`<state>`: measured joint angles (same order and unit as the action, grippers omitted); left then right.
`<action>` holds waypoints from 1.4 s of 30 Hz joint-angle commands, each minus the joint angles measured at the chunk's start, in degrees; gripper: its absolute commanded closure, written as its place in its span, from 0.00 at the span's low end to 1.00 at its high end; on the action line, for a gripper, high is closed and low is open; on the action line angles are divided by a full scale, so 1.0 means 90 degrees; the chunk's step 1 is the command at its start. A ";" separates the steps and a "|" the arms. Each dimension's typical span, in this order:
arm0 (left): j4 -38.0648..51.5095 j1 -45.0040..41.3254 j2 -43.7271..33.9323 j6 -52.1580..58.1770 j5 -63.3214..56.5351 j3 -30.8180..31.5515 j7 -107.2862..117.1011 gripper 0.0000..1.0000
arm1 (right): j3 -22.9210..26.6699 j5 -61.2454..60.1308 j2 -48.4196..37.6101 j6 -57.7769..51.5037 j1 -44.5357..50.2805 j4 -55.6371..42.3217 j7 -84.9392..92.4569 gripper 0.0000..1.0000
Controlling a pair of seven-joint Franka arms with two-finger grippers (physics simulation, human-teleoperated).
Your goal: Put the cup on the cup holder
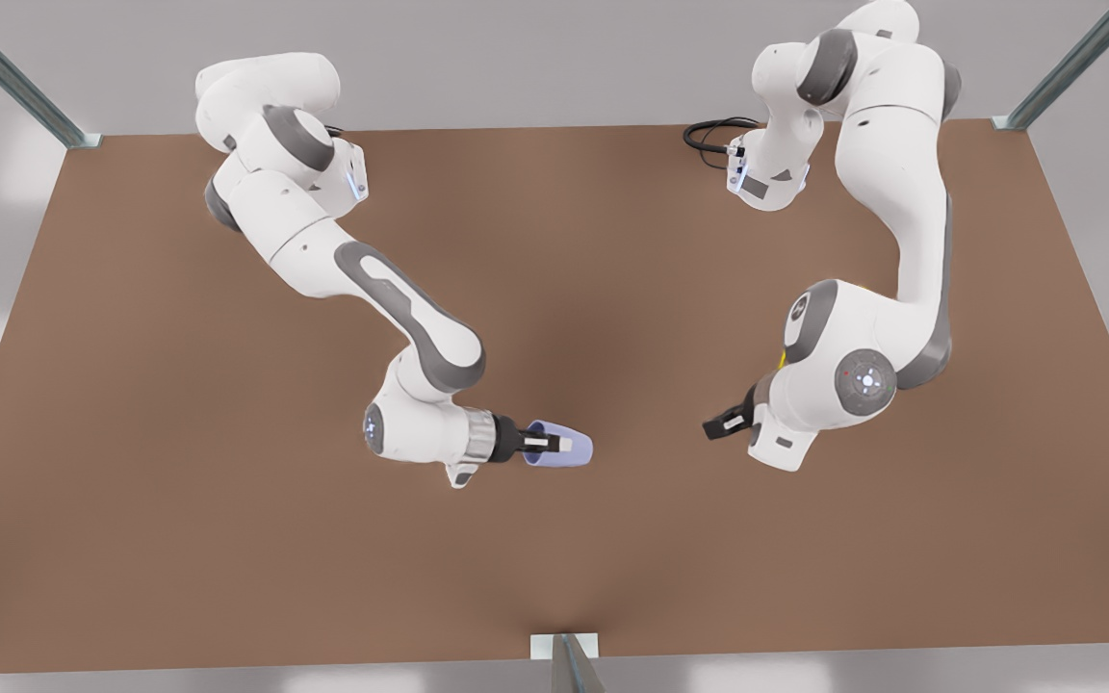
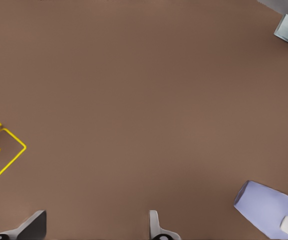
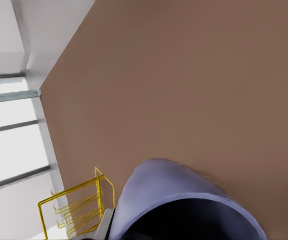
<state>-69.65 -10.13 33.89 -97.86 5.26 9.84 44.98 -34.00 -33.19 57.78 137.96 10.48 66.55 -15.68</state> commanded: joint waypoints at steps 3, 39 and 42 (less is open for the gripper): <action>0.0063 -0.0066 0.0102 -0.0923 -0.0066 -0.0009 0.6740 0.00 | -0.0333 -0.0092 0.0328 0.0892 0.0105 -0.0198 -0.0514 0.79; 0.0092 -0.1267 0.0551 -0.1577 -0.0535 0.0011 0.7785 0.00 | -0.1193 0.1705 0.1998 0.1058 0.0398 -0.0803 -0.0084 0.00; 0.0063 -0.1463 0.0639 -0.1597 -0.0887 0.0010 0.8224 0.00 | -0.1212 0.1793 0.1998 0.0999 0.0271 -0.0764 -0.0094 0.00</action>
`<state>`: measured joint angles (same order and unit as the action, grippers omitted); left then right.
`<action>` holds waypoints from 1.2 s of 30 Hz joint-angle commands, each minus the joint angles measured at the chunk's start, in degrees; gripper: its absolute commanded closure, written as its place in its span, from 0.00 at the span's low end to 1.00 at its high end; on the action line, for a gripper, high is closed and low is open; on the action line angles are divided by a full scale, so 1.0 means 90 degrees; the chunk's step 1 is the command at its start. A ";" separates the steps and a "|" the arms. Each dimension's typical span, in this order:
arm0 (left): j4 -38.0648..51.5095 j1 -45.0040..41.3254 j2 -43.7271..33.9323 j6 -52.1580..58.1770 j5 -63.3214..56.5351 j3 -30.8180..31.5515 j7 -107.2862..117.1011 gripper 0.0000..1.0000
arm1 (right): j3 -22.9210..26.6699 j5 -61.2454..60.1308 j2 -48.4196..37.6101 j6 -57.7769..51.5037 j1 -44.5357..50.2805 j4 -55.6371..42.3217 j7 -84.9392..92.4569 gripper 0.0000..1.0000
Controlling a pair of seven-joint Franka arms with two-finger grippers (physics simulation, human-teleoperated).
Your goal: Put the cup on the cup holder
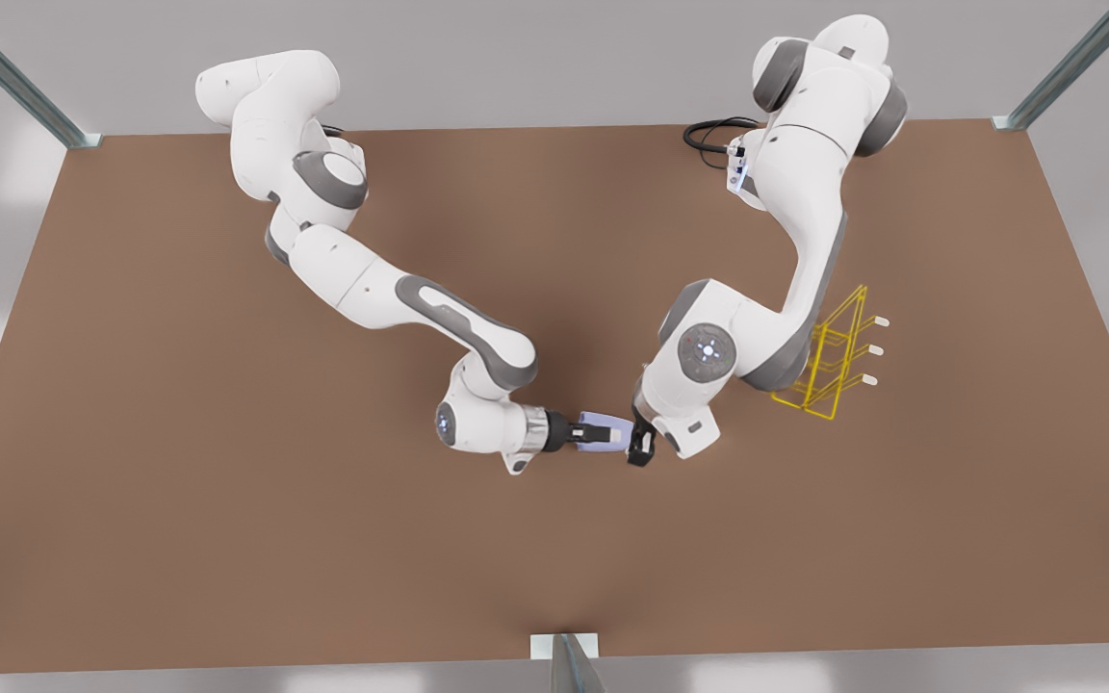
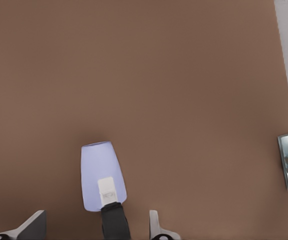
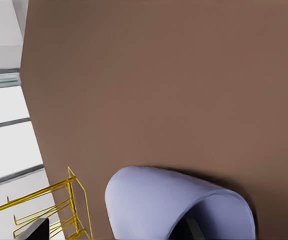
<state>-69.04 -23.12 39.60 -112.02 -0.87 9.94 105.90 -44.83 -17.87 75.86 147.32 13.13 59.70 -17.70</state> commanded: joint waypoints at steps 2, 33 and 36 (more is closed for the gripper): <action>-0.0005 -0.0078 0.0033 -0.0024 -0.0216 -0.0001 0.1485 0.00 | -0.0029 0.0150 -0.0020 -0.0070 -0.0160 0.0105 0.0121 0.00; -0.0220 -0.0683 0.1186 -0.0942 -0.1290 -0.0020 0.2061 0.00 | 0.1768 0.2864 -0.7130 -0.6564 -0.5072 0.3475 0.2777 0.00; -0.0220 -0.0742 0.1235 -0.0942 -0.1330 -0.0030 0.2061 0.00 | 0.3808 0.2747 -0.7549 -0.7394 -0.2945 0.2859 0.2797 0.00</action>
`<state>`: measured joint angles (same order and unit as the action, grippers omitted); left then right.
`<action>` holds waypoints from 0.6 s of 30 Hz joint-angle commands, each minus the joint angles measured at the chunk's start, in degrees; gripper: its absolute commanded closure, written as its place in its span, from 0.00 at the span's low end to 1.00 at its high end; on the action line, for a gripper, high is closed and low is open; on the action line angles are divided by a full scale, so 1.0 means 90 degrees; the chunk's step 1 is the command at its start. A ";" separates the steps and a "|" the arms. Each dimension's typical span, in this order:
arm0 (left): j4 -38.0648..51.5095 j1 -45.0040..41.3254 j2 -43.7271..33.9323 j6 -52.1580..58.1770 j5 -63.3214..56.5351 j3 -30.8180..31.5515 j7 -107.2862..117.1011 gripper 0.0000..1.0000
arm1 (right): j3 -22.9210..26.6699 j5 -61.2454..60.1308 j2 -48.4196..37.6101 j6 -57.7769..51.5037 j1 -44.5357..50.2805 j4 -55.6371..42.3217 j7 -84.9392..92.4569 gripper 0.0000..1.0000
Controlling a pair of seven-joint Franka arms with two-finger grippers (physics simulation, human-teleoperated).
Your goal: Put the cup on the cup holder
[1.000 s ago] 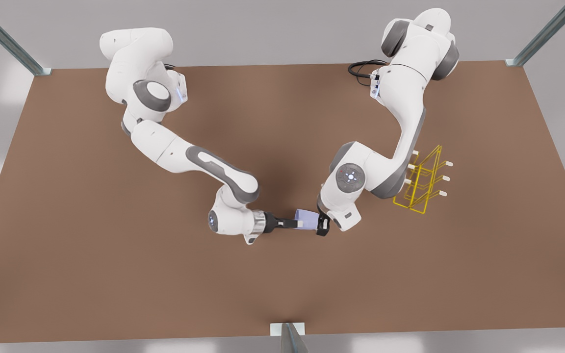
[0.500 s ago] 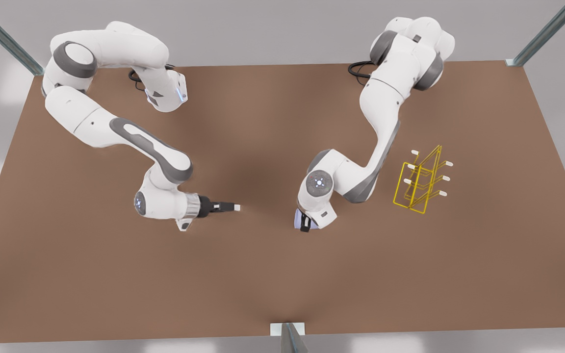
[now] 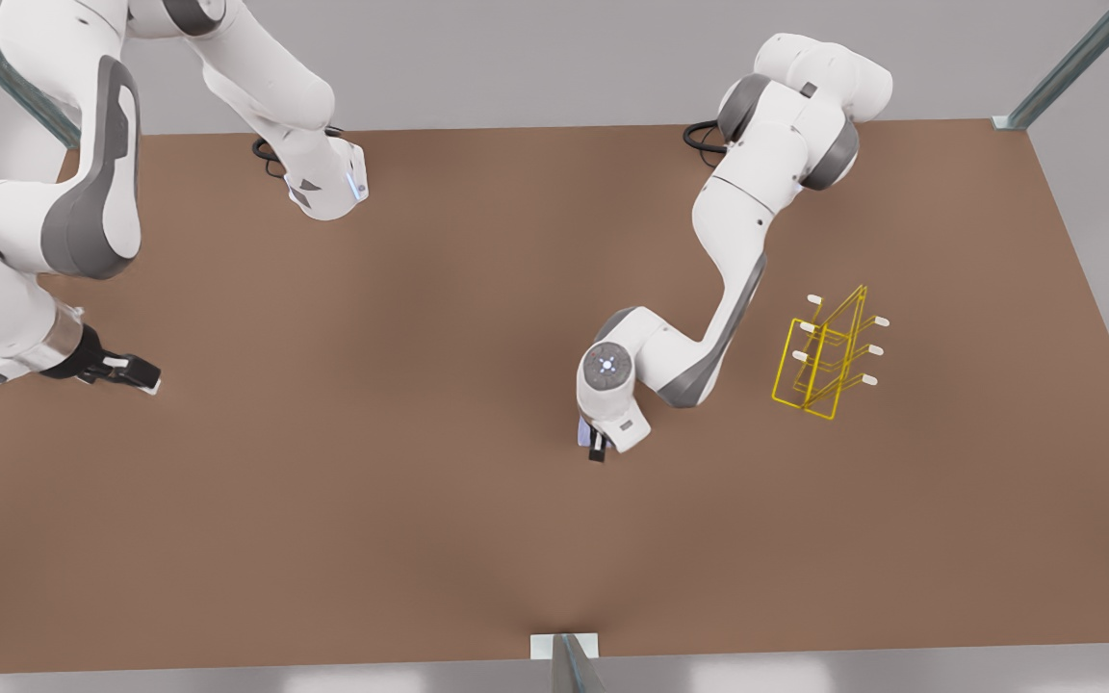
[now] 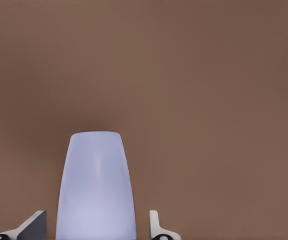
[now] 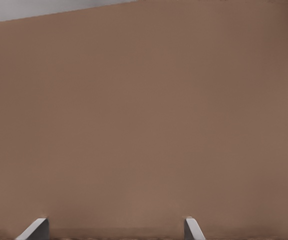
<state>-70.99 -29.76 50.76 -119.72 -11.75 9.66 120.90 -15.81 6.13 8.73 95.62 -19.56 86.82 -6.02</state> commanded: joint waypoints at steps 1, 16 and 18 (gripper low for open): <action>-0.0022 -0.0013 0.0004 -0.0086 -0.0130 0.0000 0.0395 0.00 | 0.0750 -0.0367 -0.0256 -0.1815 0.0738 -0.0291 0.1489 0.00; -0.0081 -0.0082 0.0277 -0.0155 -0.0598 0.0000 0.0385 0.00 | 0.0965 -0.0554 -0.0393 -0.1474 0.1167 -0.0477 0.1401 0.00; -0.0081 -0.0082 0.0326 -0.0155 -0.0637 0.0000 0.0385 0.00 | 0.0965 -0.0525 -0.0354 -0.1425 0.1138 -0.0458 0.1401 0.00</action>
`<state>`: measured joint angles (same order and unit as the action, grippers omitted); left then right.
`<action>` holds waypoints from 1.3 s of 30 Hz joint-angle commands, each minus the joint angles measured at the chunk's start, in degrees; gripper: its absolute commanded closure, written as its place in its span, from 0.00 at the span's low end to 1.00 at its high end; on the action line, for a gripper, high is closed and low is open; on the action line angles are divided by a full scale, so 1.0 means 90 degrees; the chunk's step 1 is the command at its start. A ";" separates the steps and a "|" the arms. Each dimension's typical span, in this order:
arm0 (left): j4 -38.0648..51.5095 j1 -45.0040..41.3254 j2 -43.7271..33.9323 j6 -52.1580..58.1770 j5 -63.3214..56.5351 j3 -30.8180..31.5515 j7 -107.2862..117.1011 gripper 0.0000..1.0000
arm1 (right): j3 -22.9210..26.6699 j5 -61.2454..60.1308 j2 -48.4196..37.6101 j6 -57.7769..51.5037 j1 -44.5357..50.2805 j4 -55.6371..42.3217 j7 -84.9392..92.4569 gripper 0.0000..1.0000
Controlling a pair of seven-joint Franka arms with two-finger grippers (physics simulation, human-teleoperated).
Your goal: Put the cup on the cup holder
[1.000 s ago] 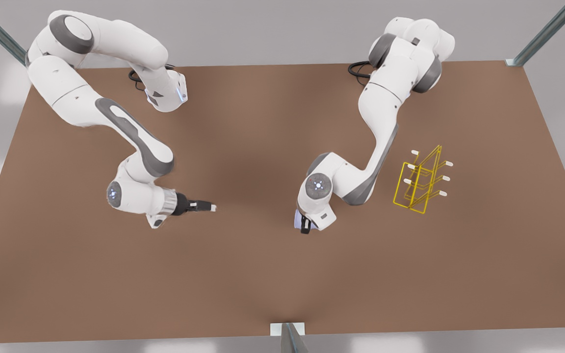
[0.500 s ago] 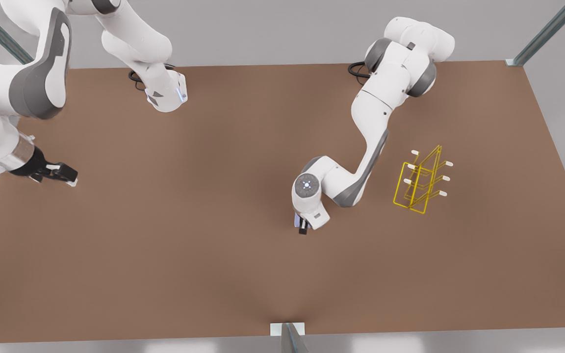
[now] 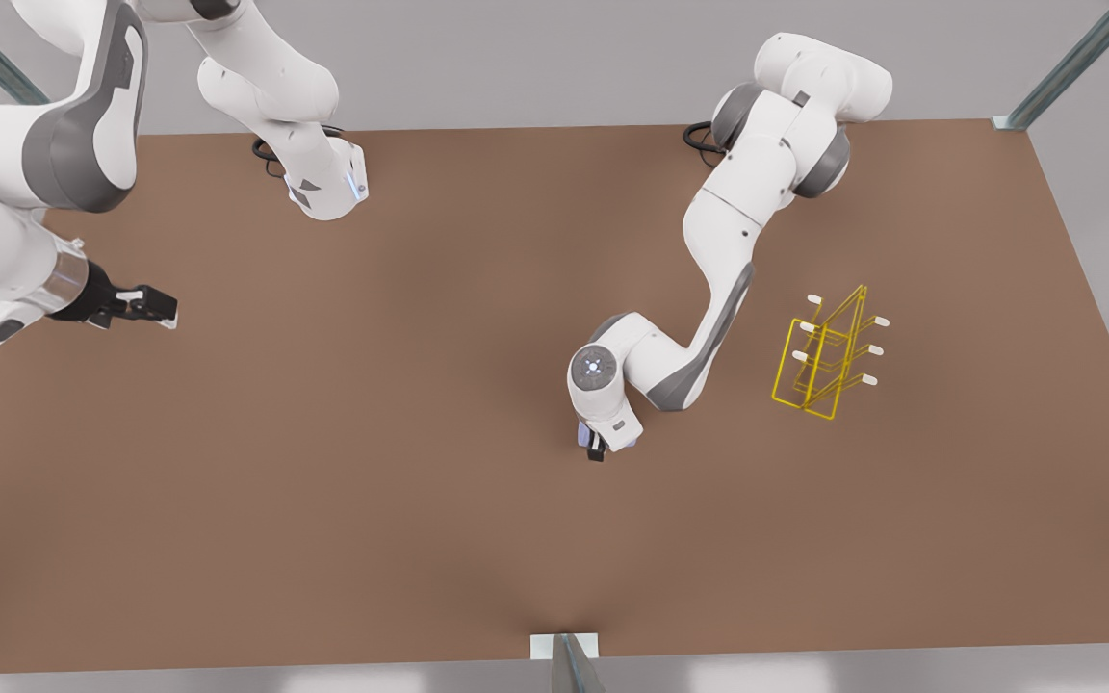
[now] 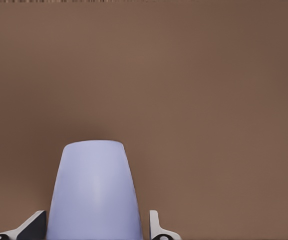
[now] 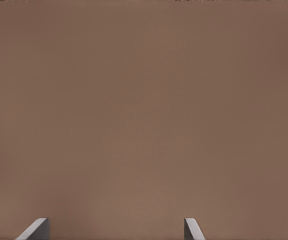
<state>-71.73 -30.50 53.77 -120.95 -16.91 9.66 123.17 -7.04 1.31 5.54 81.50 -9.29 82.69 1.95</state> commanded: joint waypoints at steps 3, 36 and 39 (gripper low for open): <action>0.0002 0.0010 0.0070 -0.0048 -0.0054 0.0000 0.0133 0.00 | 0.0001 0.0021 0.0009 0.0163 -0.0002 0.0001 0.0515 0.00; -0.0116 -0.0254 -0.0760 0.5557 -0.4068 0.0010 0.1705 0.27 | -0.0029 0.0021 0.0029 0.0212 0.0105 -0.0008 0.0418 0.00; -0.0350 -0.0195 -0.0711 0.6378 -0.4390 -0.0165 0.2106 0.27 | -0.0068 0.0031 0.0038 0.0221 0.0095 0.0001 0.0418 0.00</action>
<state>-74.66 -32.40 47.36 -75.78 -52.88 8.53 130.01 -7.58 1.58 5.93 83.47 -8.38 82.72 5.53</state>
